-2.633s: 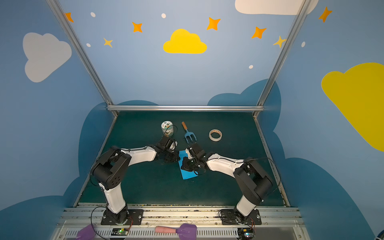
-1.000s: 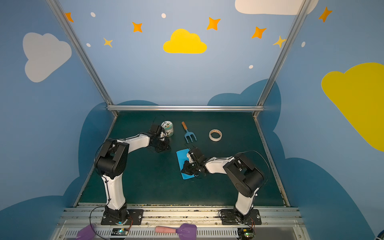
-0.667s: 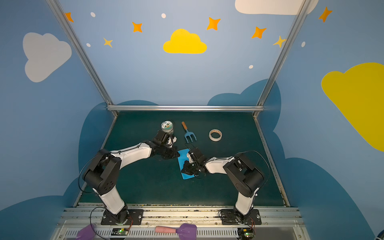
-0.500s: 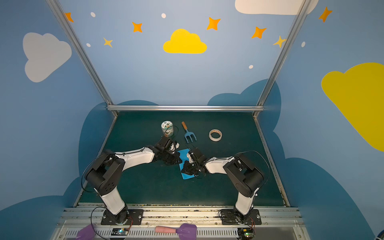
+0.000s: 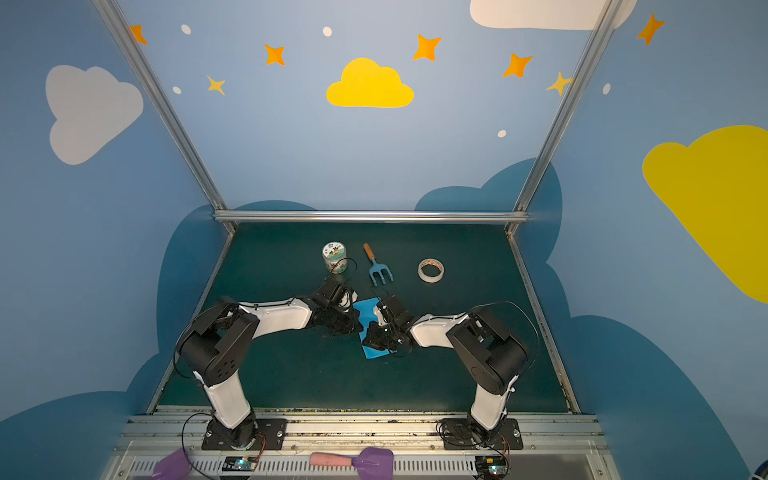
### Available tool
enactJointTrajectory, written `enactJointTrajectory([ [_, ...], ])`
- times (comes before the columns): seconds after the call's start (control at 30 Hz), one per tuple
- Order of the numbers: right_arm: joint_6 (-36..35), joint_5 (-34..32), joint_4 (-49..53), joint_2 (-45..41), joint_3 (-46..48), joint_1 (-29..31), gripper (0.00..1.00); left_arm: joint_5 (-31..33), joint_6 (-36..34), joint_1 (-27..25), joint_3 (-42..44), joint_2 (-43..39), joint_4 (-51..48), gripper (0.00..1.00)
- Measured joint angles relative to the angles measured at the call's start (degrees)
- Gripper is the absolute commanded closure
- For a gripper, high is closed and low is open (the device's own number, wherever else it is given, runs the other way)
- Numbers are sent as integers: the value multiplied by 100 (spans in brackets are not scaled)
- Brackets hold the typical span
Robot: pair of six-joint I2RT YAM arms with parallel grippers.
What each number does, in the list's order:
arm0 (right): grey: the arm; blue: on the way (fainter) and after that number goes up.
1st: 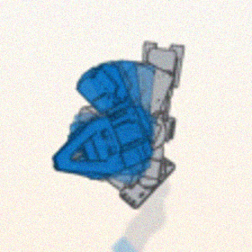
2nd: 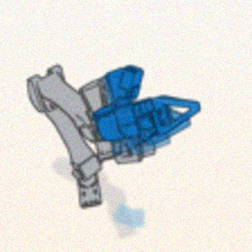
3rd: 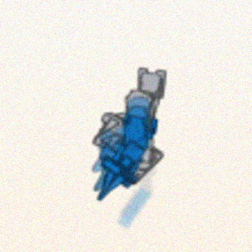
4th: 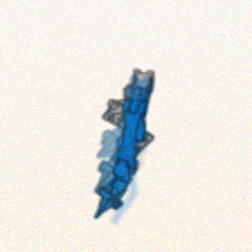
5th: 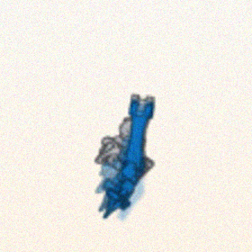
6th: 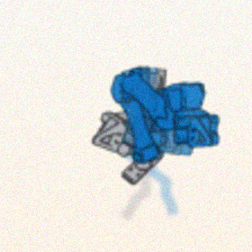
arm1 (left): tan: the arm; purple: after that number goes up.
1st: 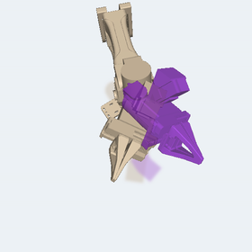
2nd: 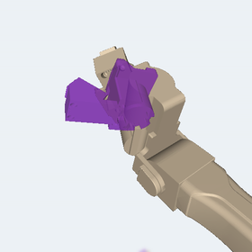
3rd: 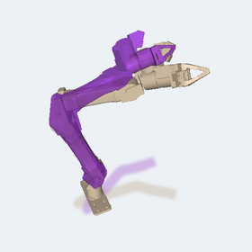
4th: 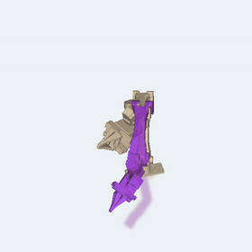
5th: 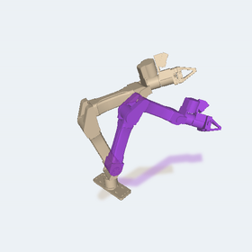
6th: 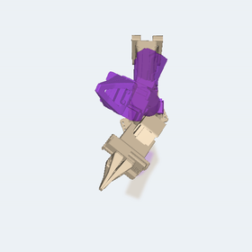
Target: Fold a paper plane with a square sheet of paper (fold left side to right side)
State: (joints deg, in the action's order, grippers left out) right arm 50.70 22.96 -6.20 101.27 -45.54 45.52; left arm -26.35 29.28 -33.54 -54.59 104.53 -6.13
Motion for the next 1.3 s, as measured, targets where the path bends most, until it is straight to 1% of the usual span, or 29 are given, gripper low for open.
enactJointTrajectory([
  [0.3, -291, 72, 129, -17, -9, 9, 100, 7, 15, 0, 33, 7, 74, 96],
  [0.6, -579, 131, 472, -293, 155, 138, 100, 4, 35, 0, 57, 4, 125, 96],
  [0.8, -623, 149, 457, -487, 422, 295, 100, 4, 35, 0, 61, 4, 133, 96],
  [1.0, -619, 221, 442, -892, 903, 426, 100, 0, 35, 0, 85, -2, 166, 96],
  [1.17, -619, 192, 1132, -1368, 1005, 422, 100, -2, 35, 0, 87, -4, 168, 96],
  [1.3, -619, 146, 1729, -1784, 887, 367, 100, -2, 33, 0, 87, -7, 168, 96],
])
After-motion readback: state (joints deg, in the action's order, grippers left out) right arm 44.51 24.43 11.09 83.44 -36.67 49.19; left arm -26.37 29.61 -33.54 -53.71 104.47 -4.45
